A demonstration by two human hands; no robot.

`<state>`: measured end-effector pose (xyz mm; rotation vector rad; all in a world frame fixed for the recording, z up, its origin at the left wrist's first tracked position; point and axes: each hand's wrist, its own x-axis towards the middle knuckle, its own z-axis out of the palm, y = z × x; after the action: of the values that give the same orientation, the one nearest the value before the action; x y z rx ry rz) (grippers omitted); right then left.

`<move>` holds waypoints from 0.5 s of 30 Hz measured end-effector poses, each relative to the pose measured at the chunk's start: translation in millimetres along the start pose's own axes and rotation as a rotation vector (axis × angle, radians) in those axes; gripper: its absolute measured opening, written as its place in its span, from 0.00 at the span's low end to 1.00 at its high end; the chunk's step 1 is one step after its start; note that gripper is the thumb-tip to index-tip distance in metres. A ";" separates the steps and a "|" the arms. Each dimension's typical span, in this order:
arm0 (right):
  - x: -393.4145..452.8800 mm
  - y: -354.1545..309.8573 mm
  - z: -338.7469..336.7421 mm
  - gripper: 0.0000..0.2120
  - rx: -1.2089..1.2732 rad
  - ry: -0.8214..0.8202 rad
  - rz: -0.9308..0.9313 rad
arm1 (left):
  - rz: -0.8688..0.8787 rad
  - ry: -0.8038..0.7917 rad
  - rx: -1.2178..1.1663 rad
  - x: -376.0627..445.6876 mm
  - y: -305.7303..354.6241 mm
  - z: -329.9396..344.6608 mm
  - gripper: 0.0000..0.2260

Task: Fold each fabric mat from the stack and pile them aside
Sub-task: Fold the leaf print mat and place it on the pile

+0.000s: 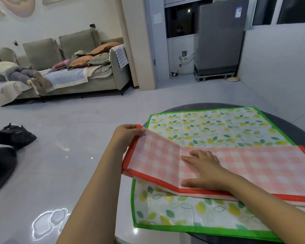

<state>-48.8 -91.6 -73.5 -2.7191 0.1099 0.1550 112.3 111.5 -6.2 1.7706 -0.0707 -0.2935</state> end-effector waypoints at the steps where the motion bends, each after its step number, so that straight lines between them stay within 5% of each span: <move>1: -1.2 1.6 0.0 0.44 0.011 0.007 -0.005 | -0.010 -0.019 -0.019 -2.8 6.4 2.7 0.14; 15: -41.7 47.5 -35.7 0.24 0.485 0.285 0.027 | -0.100 -0.478 -0.269 -32.7 50.6 93.9 0.08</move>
<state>-91.6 -147.2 -54.8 -2.2388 0.2329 -0.2265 64.3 17.6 30.1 1.4102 -0.2723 -0.7601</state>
